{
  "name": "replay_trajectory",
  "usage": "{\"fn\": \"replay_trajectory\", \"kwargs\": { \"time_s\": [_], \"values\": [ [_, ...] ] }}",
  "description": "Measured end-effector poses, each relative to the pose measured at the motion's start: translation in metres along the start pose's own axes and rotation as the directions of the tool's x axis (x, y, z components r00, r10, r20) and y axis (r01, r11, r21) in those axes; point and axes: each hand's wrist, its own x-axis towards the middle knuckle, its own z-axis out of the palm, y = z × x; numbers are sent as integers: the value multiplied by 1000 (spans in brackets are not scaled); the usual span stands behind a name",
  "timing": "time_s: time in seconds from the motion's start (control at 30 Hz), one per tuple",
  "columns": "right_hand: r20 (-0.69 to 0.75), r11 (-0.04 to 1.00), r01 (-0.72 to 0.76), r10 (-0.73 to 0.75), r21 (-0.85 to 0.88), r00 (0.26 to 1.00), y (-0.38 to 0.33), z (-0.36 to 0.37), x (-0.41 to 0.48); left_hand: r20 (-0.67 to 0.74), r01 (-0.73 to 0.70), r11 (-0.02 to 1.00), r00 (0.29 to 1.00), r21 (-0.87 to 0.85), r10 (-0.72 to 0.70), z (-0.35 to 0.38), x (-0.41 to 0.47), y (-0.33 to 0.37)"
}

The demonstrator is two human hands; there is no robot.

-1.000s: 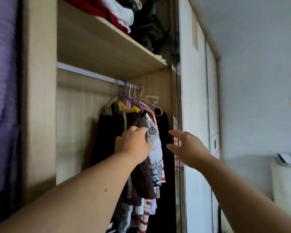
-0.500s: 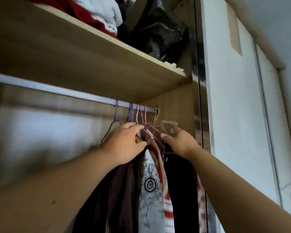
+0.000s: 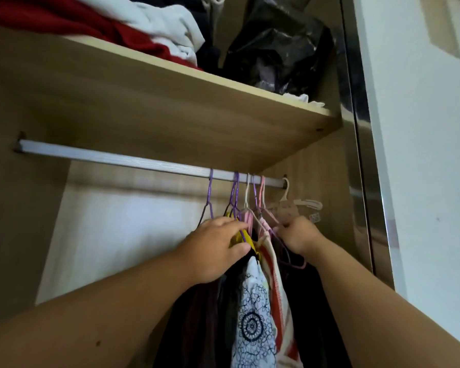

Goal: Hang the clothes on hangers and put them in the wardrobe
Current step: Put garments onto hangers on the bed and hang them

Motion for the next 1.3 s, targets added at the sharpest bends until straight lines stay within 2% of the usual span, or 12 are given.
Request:
{"fn": "replay_trajectory", "kwargs": {
  "time_s": [0.2, 0.5, 0.7, 0.83, 1.07, 1.23, 1.3],
  "values": [
    [28, 988, 127, -130, 84, 991, -31, 11, -16, 11, 50, 997, 999, -64, -49, -13, -13, -10],
    [135, 944, 308, -322, 115, 937, -133, 43, -44, 95, 142, 989, 985, 48, -146, -56, -46, -41],
    [171, 898, 162, -250, 408, 953, -192, 72, -62, 74, 190, 963, 976, 190, -207, -109, -92, -78],
    [231, 836, 98, -260, 541, 938, -232, 92, -74, 82, 195, 967, 974, 161, -210, -139, -119, -101],
    [308, 769, -15, -238, 640, 921, -272, 110, -88, 6, 232, 958, 972, 169, -237, -149, -137, -105],
    [299, 615, -199, -63, 763, 952, -263, 113, -84, -48, 228, 953, 974, 200, -222, -147, -136, -103],
    [305, 671, -210, -25, 711, 952, -259, 111, -79, -78, 228, 958, 973, 176, -217, -145, -135, -102]
  ]
}}
